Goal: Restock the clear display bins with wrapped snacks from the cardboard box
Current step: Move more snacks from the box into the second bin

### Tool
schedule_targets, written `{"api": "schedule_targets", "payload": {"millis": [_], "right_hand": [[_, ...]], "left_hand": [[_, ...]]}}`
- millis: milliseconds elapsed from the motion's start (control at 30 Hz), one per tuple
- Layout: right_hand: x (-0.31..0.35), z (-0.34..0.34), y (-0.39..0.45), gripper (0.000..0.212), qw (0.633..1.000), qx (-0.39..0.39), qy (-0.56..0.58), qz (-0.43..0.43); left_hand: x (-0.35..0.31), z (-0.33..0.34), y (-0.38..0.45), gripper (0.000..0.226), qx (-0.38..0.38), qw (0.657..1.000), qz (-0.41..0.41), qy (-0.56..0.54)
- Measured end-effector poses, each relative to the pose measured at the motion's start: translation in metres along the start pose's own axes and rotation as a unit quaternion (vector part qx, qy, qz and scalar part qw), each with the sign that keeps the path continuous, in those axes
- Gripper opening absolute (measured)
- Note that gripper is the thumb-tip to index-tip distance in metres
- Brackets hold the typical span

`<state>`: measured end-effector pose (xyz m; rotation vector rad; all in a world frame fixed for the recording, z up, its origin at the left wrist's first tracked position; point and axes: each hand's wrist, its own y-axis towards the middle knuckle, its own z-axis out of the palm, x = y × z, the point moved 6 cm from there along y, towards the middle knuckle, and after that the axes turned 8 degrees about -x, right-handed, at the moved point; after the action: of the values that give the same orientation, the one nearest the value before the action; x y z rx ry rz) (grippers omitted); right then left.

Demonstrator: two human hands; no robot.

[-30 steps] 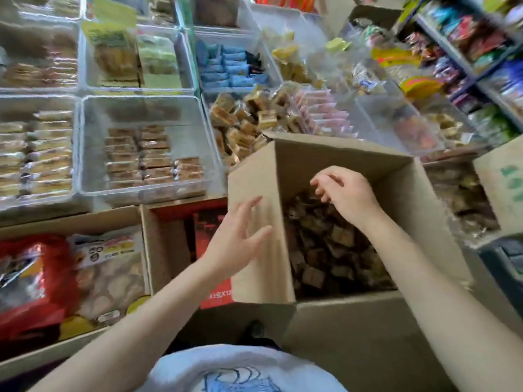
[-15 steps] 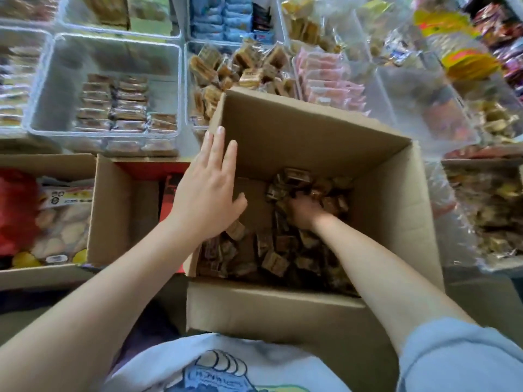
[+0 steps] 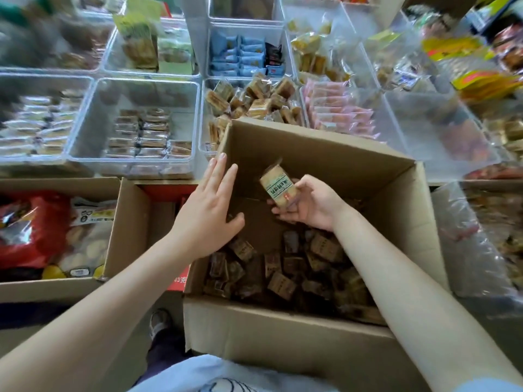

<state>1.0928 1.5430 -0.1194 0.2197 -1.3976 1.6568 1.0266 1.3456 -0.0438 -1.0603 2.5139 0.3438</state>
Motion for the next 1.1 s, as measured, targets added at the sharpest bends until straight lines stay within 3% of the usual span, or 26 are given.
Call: {"api": "schedule_targets", "payload": {"millis": [133, 233, 367, 433, 533, 700, 800, 900, 967, 1067, 1100], "right_hand": [[0.022, 0.035, -0.033, 0.056, 0.995, 0.084, -0.004, -0.053], [0.036, 0.064, -0.047, 0.056, 0.988, 0.133, -0.008, -0.079], [0.055, 0.110, -0.052, 0.045, 0.979, 0.161, -0.057, -0.113], [0.061, 0.136, -0.047, 0.040, 0.975, 0.148, -0.107, -0.125], [0.071, 0.176, -0.031, 0.030, 0.950, 0.075, -0.245, -0.177], [0.083, 0.255, 0.010, 0.028, 0.884, 0.021, -0.407, -0.229], [0.086, 0.316, 0.055, 0.025, 0.875, -0.007, -0.418, -0.244], [0.081, 0.379, 0.112, 0.021, 0.850, -0.045, -0.464, -0.245], [0.076, 0.418, 0.152, 0.018, 0.812, -0.083, -0.522, -0.248], [0.064, 0.470, 0.200, 0.018, 0.775, -0.110, -0.571, -0.248], [0.061, 0.486, 0.211, 0.017, 0.770, -0.115, -0.574, -0.254]], "left_hand": [[0.001, -0.004, 0.001, 0.089, 0.016, 0.999, -0.007, -0.030], [0.004, -0.022, 0.002, 0.078, -0.003, 0.984, -0.056, -0.169], [0.017, -0.062, 0.014, 0.056, -0.072, 0.891, -0.148, -0.424], [0.032, -0.080, 0.019, 0.043, -0.078, 0.852, -0.174, -0.488], [0.069, -0.104, 0.019, 0.030, -0.104, 0.843, -0.172, -0.499], [0.168, -0.141, 0.007, 0.038, -0.176, 0.810, -0.183, -0.528], [0.252, -0.157, 0.006, 0.033, -0.183, 0.786, -0.210, -0.552], [0.345, -0.161, 0.010, 0.025, -0.132, 0.788, -0.241, -0.551], [0.416, -0.163, 0.007, 0.026, -0.121, 0.813, -0.272, -0.500], [0.523, -0.178, -0.006, 0.029, -0.176, 0.919, -0.278, -0.216], [0.554, -0.182, -0.013, 0.036, -0.198, 0.936, -0.268, -0.114]]}}
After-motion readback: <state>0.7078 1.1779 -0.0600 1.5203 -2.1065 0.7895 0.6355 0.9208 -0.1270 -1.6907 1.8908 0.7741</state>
